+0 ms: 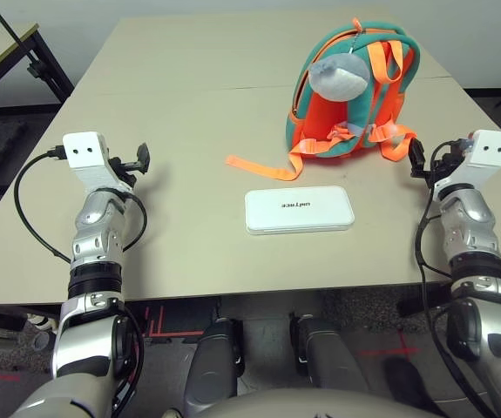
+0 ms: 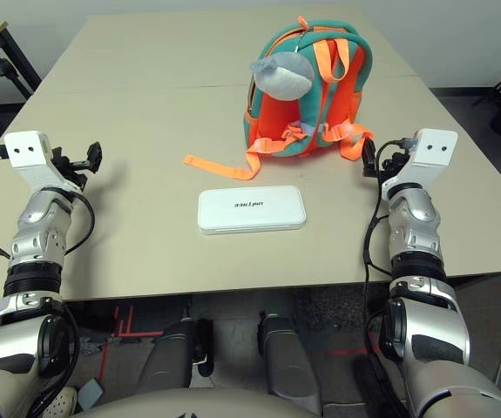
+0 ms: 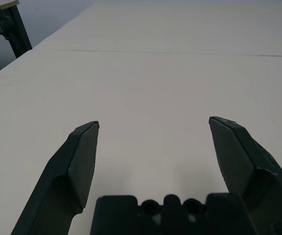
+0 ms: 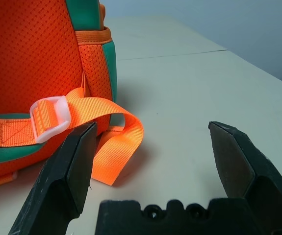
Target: Put the pencil case into the backpack and zip it.
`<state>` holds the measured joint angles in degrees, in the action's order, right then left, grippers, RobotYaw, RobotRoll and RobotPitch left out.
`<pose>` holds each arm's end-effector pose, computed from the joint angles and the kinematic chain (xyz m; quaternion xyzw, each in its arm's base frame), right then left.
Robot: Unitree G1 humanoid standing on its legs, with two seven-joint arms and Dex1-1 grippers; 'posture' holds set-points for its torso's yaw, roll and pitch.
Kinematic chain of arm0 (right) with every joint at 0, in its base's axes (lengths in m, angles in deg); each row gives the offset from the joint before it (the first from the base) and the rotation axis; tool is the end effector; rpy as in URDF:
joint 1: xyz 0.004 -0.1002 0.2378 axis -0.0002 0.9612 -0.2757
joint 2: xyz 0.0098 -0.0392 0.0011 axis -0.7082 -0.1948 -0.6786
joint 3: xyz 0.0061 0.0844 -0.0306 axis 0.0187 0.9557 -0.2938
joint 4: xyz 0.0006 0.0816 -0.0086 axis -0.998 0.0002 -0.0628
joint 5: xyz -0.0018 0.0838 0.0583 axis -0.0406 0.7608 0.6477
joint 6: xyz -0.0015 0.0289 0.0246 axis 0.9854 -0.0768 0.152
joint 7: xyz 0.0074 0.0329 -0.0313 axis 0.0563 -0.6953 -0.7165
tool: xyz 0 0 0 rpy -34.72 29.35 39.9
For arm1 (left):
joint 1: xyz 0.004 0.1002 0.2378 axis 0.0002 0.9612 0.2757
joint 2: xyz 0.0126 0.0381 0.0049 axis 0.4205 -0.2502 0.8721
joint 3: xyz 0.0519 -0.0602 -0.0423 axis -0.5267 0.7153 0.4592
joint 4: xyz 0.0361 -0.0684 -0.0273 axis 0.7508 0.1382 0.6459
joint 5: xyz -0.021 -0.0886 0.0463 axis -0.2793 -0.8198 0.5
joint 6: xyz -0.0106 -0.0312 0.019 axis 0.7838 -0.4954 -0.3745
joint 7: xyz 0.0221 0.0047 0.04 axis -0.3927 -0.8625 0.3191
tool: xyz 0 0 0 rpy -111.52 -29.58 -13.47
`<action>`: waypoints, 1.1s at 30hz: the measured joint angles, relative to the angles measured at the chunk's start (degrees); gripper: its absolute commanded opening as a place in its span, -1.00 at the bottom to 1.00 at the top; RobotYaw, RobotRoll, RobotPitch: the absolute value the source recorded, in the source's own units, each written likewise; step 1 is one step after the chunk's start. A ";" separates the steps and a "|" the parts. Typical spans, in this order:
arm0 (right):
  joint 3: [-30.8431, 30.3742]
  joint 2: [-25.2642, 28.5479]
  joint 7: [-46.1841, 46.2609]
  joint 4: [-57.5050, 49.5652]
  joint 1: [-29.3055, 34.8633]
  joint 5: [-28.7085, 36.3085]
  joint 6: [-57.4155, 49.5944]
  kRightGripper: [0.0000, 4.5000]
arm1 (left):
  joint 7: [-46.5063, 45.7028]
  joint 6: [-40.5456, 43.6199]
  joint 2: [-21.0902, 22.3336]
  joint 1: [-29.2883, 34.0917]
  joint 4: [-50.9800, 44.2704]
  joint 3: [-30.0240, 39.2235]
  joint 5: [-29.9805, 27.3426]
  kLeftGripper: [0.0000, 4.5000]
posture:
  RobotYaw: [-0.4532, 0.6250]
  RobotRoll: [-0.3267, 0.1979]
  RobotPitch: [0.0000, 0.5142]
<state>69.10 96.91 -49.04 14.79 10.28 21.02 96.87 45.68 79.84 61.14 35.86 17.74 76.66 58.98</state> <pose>0.2861 -0.2861 0.1048 0.0159 -0.0649 -0.0639 0.9957 0.2803 0.2726 0.1173 -0.0226 -0.0322 0.0743 0.9965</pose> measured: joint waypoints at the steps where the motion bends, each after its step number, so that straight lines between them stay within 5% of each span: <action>1: 0.00 0.00 0.00 0.00 0.00 0.00 0.00 0.99 | 0.00 0.00 0.00 0.00 0.00 0.00 0.00 1.00 | -0.25 0.25 -0.53; 20: -0.02 0.24 -0.11 0.32 -0.51 -0.02 0.01 0.99 | 2.22 4.49 -0.10 -1.52 -2.65 -0.23 -1.78 1.00 | -0.24 0.25 -0.50; 33: -3.92 1.34 -3.66 -7.48 3.14 -1.80 -3.02 0.99 | 13.14 48.15 -0.02 -1.26 -22.44 -2.63 -22.82 1.00 | -0.29 0.25 -0.49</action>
<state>65.18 98.25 -52.70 7.31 13.42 19.22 93.85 58.81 128.00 61.13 34.60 -4.70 74.03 36.16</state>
